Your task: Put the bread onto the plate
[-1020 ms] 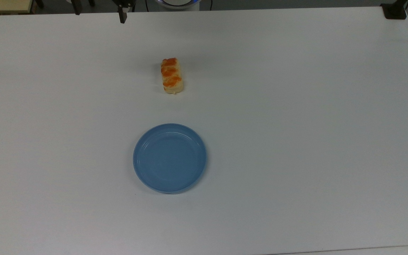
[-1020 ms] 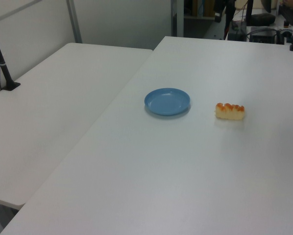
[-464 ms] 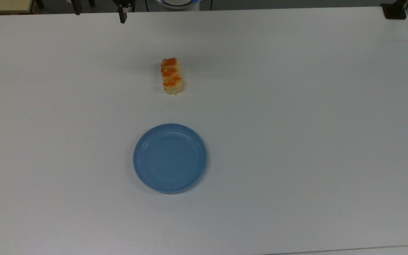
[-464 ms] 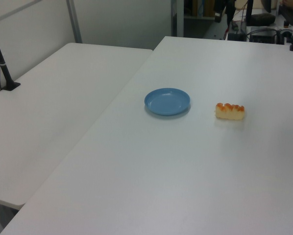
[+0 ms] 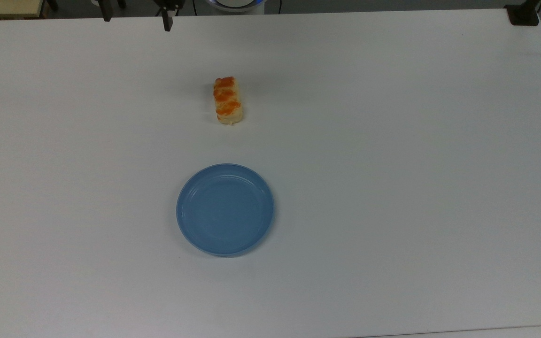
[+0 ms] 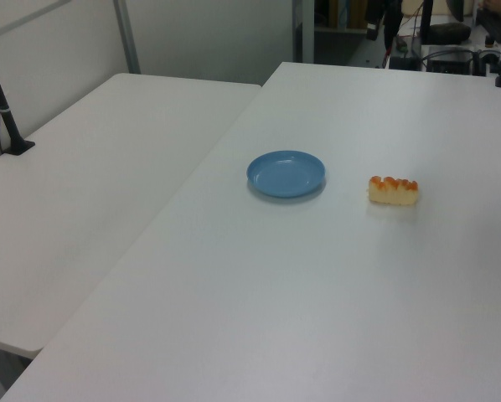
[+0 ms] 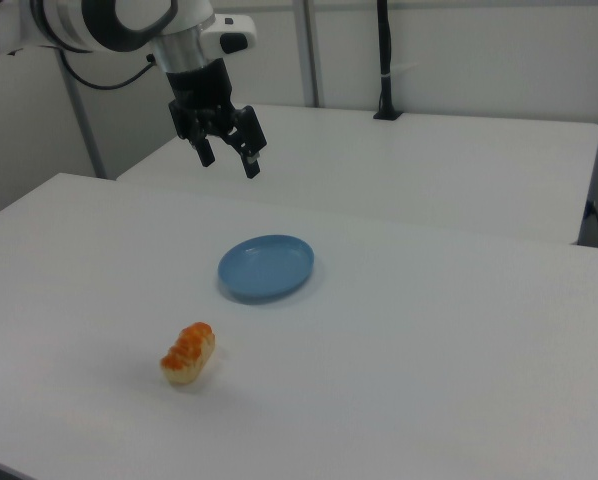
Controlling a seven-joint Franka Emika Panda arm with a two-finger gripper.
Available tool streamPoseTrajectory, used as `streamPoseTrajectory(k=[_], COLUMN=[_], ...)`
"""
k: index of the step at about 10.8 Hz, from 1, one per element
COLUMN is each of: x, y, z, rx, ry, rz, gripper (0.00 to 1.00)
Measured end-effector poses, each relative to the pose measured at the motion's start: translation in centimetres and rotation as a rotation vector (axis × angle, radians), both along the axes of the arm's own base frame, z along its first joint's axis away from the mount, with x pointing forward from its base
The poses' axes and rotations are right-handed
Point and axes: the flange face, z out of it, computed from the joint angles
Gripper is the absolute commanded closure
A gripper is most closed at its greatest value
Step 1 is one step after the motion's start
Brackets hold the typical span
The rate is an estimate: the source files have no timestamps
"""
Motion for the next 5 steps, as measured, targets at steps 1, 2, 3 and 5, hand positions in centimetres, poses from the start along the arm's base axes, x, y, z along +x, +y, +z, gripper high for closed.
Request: streamPoseTrajectory(k=[1,2,3,5], x=[0.0,-0.1,-0.8,-3.1], y=[0.0,0.0,0.2,1.3], z=[0.0,-0.2,-0.7,-2.8], rx=[0.0,0.001,0.004,-0.029], ry=[0.0,0.015,0.081,0.322], rz=[0.0,0.01,0.049,0.244], gripper=[0.0,0.0,0.0,0.0])
